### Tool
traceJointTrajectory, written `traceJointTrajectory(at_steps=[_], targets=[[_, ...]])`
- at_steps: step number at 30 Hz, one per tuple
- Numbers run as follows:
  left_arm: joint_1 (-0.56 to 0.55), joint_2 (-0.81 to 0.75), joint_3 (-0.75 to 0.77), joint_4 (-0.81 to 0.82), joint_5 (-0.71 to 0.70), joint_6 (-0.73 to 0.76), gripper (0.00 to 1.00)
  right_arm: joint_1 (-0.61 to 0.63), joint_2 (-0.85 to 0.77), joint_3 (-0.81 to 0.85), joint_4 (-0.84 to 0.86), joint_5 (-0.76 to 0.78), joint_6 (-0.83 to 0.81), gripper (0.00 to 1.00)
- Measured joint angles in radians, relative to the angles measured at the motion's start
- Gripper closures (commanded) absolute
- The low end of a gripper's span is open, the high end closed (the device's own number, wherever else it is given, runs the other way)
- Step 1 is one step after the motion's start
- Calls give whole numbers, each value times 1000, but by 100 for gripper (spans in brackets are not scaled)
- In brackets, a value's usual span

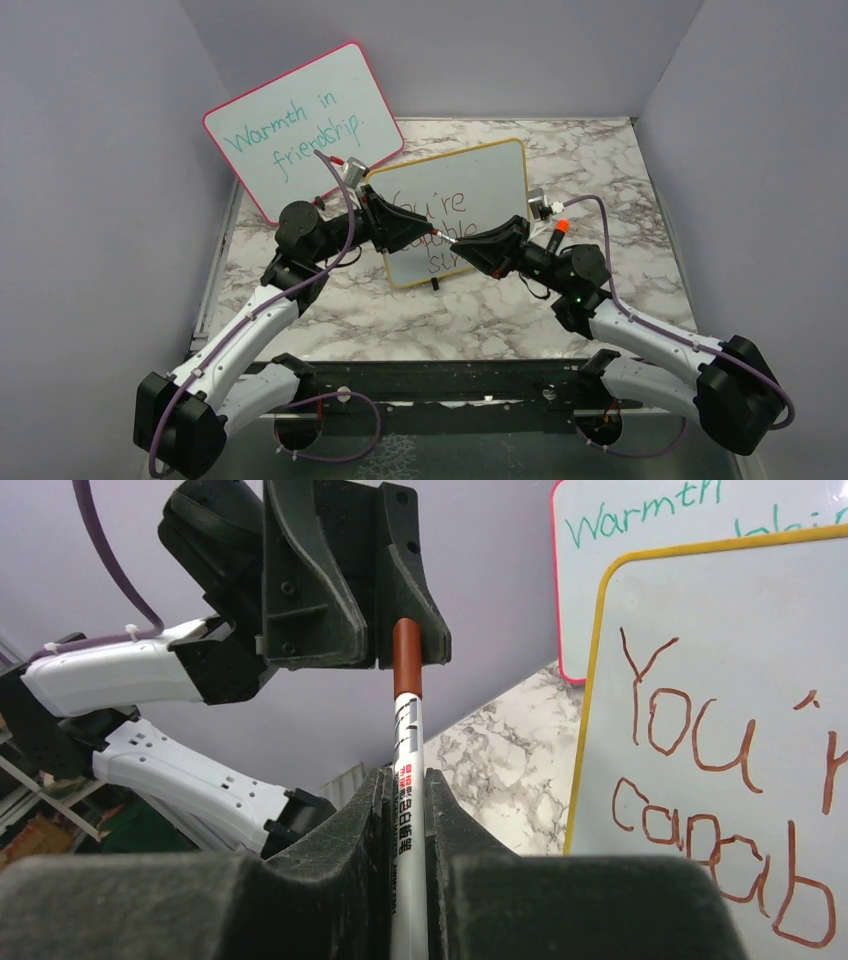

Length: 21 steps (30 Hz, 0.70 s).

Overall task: Write a sentence on the whiteboard
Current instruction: Close the whiteboard marker at the center of the board.

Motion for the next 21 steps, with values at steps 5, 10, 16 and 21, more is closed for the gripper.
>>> traceJointTrajectory(at_steps=[5,10,16,21], targets=[[-24,4,-17,21,-1,-8,90,0,6,0,32,-16,24,99],[-44,5,-19,71,-10,-28,100,-3,11,0,61,-29,39,99],[-93,-2,-37,140,-86,-35,100,-10,11,0,101,-39,49,99],[-153,-4,-73,244,-195,-55,100,-11,20,0,160,-43,58,99]])
